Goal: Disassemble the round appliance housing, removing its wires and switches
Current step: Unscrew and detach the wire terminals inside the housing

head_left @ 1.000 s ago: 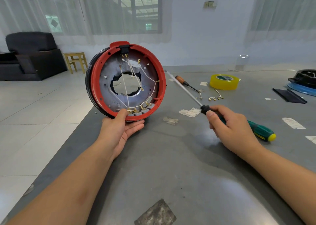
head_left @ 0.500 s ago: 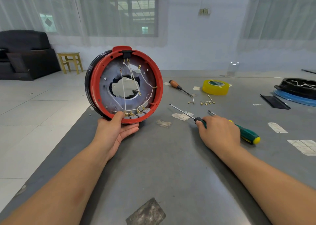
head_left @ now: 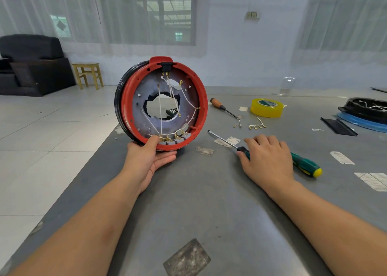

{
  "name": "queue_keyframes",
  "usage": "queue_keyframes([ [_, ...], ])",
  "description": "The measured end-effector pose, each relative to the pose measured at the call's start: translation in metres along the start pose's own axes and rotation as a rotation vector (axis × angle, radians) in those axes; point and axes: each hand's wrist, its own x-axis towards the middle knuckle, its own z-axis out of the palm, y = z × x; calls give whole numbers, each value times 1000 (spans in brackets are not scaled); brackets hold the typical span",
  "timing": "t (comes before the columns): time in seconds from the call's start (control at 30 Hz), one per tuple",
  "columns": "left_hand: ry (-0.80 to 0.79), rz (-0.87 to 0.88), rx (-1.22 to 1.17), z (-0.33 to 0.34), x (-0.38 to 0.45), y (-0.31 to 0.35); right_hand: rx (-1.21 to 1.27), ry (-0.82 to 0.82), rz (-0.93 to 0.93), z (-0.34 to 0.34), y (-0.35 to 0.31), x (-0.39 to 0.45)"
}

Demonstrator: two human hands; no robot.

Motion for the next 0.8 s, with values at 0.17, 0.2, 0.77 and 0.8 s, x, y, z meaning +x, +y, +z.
queue_keyframes([
  [0.17, -9, 16, 26, 1, -1, 1, 196, 263, -201, -7, -50, -4],
  [0.2, -11, 19, 35, 2, -1, 0, 249, 281, -212, -9, -66, -2],
  [0.77, -10, 76, 66, 2, -1, -1, 702, 206, -184, -13, -161, 33],
  [0.8, -9, 78, 67, 2, -1, -2, 711, 197, -185, -12, -161, 33],
])
